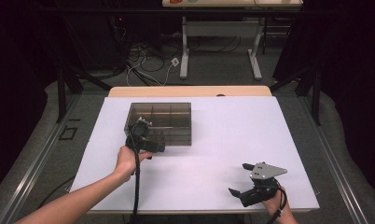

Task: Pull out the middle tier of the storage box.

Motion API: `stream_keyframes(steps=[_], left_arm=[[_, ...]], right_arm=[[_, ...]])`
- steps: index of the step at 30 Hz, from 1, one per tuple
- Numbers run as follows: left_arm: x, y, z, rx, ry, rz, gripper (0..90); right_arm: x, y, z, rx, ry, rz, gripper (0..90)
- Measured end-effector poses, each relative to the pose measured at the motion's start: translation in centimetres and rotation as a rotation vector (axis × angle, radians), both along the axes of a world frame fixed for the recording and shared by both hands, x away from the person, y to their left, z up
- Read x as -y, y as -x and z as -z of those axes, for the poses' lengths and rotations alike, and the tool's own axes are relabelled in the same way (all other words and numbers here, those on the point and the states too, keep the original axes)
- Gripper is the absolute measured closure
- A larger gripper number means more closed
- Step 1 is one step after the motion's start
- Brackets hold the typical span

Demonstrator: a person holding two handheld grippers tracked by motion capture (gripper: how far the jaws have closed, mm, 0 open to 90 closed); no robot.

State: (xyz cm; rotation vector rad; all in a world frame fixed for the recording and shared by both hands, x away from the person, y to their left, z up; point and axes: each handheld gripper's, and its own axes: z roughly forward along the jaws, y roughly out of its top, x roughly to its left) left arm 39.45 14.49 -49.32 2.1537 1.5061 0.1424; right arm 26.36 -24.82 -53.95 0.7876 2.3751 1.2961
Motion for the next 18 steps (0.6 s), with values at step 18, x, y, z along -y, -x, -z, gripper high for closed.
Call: stream_keyframes(steps=[18], left_arm=[[1.1, -0.9, 0.2, -0.021, -0.005, -0.051, 19.8]], right_arm=[[-0.1, 0.1, 0.0, 0.004, 0.006, -0.006, 0.0]])
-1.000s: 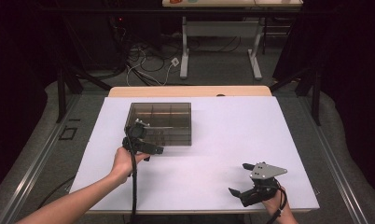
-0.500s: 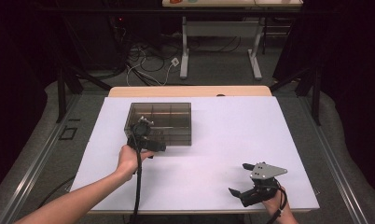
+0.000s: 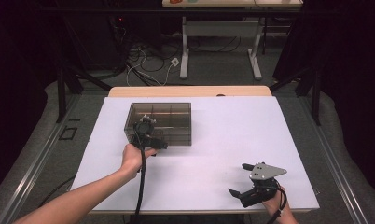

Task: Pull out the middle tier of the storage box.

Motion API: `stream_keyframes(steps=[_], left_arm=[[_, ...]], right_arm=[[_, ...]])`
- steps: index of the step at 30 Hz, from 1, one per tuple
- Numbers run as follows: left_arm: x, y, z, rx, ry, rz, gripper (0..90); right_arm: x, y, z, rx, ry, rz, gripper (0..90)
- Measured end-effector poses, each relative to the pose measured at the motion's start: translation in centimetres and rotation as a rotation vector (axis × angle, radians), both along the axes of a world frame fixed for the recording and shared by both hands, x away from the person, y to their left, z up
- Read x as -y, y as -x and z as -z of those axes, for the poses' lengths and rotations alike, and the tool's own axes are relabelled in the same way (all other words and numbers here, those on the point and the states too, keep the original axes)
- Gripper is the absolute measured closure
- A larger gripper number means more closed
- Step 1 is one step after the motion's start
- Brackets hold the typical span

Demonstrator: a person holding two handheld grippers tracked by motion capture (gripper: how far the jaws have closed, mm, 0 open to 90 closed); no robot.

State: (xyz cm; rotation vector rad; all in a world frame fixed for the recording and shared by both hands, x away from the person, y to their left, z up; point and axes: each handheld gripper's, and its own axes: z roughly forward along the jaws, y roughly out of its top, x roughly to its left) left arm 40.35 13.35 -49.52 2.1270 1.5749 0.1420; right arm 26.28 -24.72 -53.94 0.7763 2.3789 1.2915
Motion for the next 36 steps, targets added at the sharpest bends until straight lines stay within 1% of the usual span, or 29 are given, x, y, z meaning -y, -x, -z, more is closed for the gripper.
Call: stream_keyframes(steps=[3, 8, 9, 12, 14, 19, 22, 23, 25, 27, 28, 30, 31, 34, 35, 36], left_arm=[[0.3, -0.1, -0.1, 0.001, -0.011, -0.020, 21.7], [0.5, -0.2, 0.0, 0.004, -0.018, -0.031, 24.2], [0.6, -0.2, 0.0, 0.008, -0.021, -0.037, 26.4], [0.7, -0.3, 0.0, 0.010, -0.027, -0.046, 28.1], [0.9, -0.3, 0.0, 0.007, -0.031, -0.056, 31.4], [1.2, -0.3, 0.0, 0.014, -0.043, -0.058, 35.2], [1.5, -0.4, 0.1, 0.010, -0.048, -0.071, 36.2], [1.5, -0.4, 0.2, 0.011, -0.051, -0.075, 36.6], [1.6, -0.5, 0.2, 0.013, -0.061, -0.067, 37.4], [1.7, -0.4, 0.2, 0.020, -0.067, -0.076, 38.0], [1.7, -0.5, 0.3, 0.022, -0.067, -0.078, 39.8], [1.7, -0.5, 0.3, 0.025, -0.066, -0.083, 42.6], [1.7, -0.6, 0.5, 0.012, -0.056, -0.095, 43.8], [1.8, -0.7, 0.6, 0.007, -0.062, -0.106, 45.8], [1.8, -0.7, 0.6, 0.007, -0.062, -0.106, 49.1], [1.9, -0.7, 0.6, 0.005, -0.062, -0.112, 49.1]], right_arm=[[0.0, 0.0, 0.0, 0.002, -0.002, -0.001, 0.0], [0.0, 0.0, 0.0, 0.004, -0.003, 0.001, 0.0], [0.0, 0.0, 0.0, 0.004, -0.004, -0.001, 0.0], [0.0, 0.0, 0.0, 0.005, -0.005, -0.002, 0.0], [0.0, 0.0, -0.1, 0.004, -0.007, -0.001, 0.0], [0.0, 0.0, -0.1, 0.005, -0.006, -0.003, 0.0], [0.0, 0.0, -0.1, 0.005, -0.007, -0.002, 0.0], [0.0, 0.0, -0.1, 0.004, -0.007, -0.001, 0.0], [0.0, 0.1, -0.1, 0.003, -0.010, 0.001, 0.0], [0.0, 0.1, -0.1, 0.005, -0.010, 0.001, 0.0], [0.0, 0.1, -0.1, 0.002, -0.002, -0.003, 0.0], [0.0, 0.1, -0.1, 0.008, -0.007, 0.002, 0.0], [0.0, 0.1, -0.1, 0.007, -0.007, 0.003, 0.0], [0.0, 0.1, -0.1, 0.009, -0.003, 0.002, 0.0], [-0.1, 0.1, -0.1, 0.014, -0.008, 0.004, 0.1], [-0.1, 0.1, -0.1, 0.014, -0.008, 0.004, 0.1]])
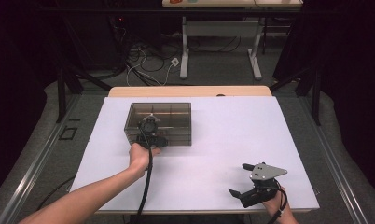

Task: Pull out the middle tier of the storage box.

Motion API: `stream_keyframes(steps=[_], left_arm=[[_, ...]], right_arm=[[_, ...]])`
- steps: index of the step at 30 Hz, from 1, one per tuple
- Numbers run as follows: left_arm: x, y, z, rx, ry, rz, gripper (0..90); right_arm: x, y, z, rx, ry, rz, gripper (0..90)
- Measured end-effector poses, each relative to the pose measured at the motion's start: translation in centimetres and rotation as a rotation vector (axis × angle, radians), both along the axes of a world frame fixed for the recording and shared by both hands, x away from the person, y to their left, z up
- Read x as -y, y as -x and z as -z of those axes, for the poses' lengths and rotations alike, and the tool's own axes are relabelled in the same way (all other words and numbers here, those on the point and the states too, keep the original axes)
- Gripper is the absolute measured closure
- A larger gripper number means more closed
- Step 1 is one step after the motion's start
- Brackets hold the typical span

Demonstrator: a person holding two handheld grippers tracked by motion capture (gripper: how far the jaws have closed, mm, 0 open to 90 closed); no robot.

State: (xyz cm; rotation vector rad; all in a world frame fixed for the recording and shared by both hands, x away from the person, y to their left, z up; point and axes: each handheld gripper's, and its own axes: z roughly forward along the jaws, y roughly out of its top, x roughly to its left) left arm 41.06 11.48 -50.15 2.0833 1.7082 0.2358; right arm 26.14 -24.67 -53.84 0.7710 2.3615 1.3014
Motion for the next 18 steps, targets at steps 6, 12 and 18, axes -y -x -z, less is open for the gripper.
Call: stream_keyframes(steps=[6, 12, 18], left_arm=[[0.18, -0.20, 0.08, -0.015, -0.004, -0.020, 53.4], [0.12, -0.18, 0.06, -0.012, -0.008, -0.017, 56.2], [0.03, -0.20, 0.07, -0.015, -0.004, -0.009, 56.7]], right_arm=[[-0.01, -0.04, 0.01, -0.011, 0.004, -0.005, 0.1], [-0.03, -0.02, 0.01, -0.010, 0.006, -0.005, 0.1], [-0.07, -0.05, 0.04, -0.013, 0.011, -0.004, 0.1]])
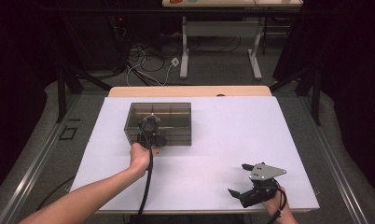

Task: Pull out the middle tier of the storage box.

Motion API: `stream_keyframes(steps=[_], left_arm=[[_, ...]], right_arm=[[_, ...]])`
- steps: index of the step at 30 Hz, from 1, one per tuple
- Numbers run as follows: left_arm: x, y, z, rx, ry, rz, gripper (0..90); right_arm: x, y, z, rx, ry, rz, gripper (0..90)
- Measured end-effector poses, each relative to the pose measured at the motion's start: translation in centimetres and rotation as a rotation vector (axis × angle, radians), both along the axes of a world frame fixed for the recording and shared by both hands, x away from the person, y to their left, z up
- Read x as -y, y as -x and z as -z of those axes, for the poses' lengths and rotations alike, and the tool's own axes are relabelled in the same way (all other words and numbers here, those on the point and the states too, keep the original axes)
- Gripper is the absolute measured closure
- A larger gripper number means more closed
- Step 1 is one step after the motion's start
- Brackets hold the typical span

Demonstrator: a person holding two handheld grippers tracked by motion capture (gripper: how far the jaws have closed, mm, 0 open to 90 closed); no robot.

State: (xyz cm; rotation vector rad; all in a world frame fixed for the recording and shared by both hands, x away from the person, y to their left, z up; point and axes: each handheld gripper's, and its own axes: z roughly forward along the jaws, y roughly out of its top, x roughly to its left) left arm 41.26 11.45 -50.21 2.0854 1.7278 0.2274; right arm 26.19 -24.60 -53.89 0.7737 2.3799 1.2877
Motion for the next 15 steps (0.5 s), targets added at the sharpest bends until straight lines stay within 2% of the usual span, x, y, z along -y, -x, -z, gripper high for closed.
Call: stream_keyframes(steps=[6, 13, 14, 15], left_arm=[[-0.21, -0.03, 0.01, -0.003, 0.018, 0.002, 56.7], [-0.27, -0.03, 0.00, -0.012, 0.010, 0.012, 57.6], [-0.36, 0.01, 0.05, -0.015, 0.011, 0.008, 59.8], [-0.53, 0.05, 0.09, -0.011, 0.008, 0.006, 67.6]], right_arm=[[0.00, -0.01, 0.02, 0.003, -0.001, -0.003, 0.1], [0.00, -0.02, 0.02, 0.001, 0.001, -0.003, 0.2], [-0.01, -0.01, 0.03, 0.001, 0.001, -0.003, 0.2], [-0.02, -0.01, 0.03, 0.002, 0.001, -0.003, 0.2]])
